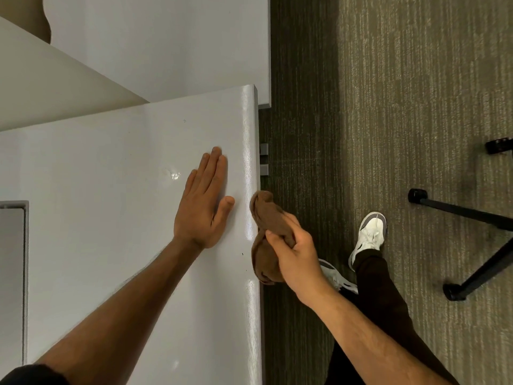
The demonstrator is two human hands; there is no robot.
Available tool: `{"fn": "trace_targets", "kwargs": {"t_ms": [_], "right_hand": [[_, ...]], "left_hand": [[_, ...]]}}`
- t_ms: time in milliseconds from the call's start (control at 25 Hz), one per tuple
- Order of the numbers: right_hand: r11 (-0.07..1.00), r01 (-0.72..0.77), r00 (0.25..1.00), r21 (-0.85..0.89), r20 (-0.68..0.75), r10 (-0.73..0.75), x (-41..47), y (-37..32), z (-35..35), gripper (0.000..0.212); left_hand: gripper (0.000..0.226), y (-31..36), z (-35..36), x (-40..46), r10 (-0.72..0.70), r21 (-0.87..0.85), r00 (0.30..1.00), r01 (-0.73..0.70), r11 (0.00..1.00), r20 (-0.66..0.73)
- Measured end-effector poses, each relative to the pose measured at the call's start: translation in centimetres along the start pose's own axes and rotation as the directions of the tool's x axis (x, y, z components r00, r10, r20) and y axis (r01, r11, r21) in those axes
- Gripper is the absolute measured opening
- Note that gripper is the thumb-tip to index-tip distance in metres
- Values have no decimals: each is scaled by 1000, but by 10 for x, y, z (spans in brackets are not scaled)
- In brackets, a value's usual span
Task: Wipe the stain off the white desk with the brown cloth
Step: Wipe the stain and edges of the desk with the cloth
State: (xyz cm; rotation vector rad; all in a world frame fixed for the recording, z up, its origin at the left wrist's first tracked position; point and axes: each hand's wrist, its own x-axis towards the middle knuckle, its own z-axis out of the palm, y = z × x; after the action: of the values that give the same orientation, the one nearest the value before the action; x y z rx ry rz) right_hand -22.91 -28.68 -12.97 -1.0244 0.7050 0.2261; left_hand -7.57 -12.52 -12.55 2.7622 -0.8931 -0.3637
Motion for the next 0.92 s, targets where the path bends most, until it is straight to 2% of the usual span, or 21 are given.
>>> {"fn": "trace_targets", "kwargs": {"t_ms": [80, 120, 160, 240, 360, 640, 920], "right_hand": [[968, -72, 986, 239, -131, 106, 7, -5, -16, 25], [944, -77, 969, 320, -198, 146, 15, -7, -22, 23], [943, -75, 960, 325, -231, 156, 25, -10, -21, 21], [976, -70, 976, 206, -187, 109, 37, -18, -6, 20], [1000, 22, 994, 19, -107, -19, 38, -25, 20, 24], [984, 150, 985, -100, -69, -157, 0, -6, 18, 39], [947, 211, 973, -241, -47, -228, 72, -48, 15, 37]], "left_hand": [[74, 0, 0, -1, 1, 9, 1000, -1, 1000, -2], [73, 1, 0, -1, 0, 13, 1000, 0, 1000, -4], [73, 1, 0, 0, -2, 15, 1000, 2, 1000, -5], [74, 0, 0, 0, -4, 13, 1000, 4, 1000, -3], [76, -1, 1, 0, -6, 10, 1000, 6, 1000, 0], [74, 1, 0, 0, -15, -4, 1000, 15, 1000, 7], [76, 8, -5, -1, -37, 3, 999, 37, 999, 28]]}}
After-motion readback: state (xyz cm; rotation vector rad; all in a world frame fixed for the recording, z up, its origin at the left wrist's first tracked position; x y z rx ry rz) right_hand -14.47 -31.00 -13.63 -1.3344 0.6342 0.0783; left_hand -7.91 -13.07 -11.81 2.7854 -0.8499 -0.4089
